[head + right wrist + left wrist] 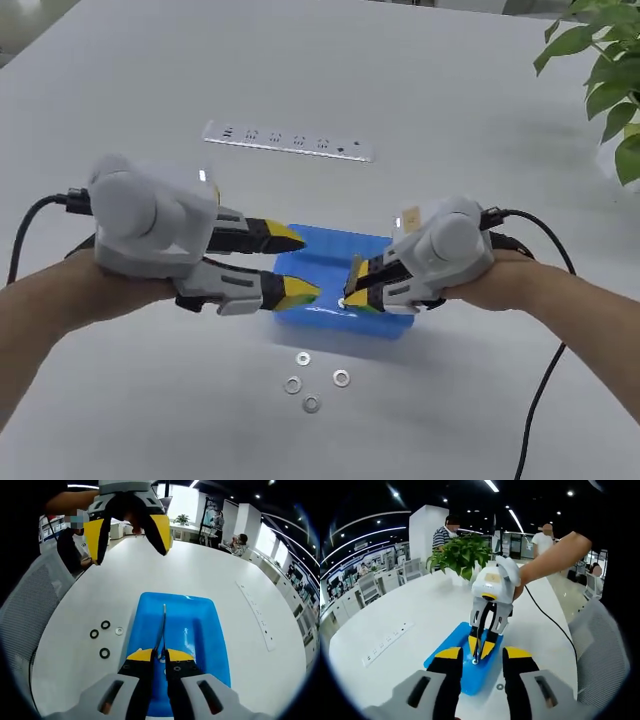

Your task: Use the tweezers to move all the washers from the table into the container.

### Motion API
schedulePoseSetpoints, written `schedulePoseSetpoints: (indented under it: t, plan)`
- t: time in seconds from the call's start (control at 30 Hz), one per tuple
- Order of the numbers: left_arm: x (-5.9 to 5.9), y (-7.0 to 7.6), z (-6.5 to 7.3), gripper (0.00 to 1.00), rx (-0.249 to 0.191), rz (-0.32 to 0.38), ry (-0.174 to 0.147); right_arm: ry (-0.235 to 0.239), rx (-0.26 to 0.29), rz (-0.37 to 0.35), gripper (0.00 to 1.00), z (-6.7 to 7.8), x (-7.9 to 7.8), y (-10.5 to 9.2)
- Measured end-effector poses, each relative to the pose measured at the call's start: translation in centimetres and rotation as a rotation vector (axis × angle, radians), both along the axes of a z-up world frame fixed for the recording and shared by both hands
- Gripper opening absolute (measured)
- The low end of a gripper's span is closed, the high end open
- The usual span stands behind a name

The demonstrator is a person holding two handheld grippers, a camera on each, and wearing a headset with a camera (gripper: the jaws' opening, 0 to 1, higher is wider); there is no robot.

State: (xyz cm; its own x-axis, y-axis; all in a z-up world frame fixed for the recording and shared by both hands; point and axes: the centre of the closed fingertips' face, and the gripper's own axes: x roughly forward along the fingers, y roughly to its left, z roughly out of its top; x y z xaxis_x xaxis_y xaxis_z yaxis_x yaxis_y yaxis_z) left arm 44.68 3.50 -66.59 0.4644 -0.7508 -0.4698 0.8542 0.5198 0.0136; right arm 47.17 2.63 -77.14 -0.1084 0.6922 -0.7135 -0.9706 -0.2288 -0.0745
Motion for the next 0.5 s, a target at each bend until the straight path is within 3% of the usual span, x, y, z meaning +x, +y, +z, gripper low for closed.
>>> schedulePoseSetpoints:
  t: [0.23,0.5]
  plan:
    - [1.4,-1.1,-0.5,0.26,0.055,-0.045,-0.035,-0.006,-0.001,0.010,0.10,0.0,-0.1,0.1]
    - [2.2,-2.5,-1.1,0.21,0.072,-0.099,-0.048,-0.019,-0.007,0.024,0.10,0.0,-0.2,0.2]
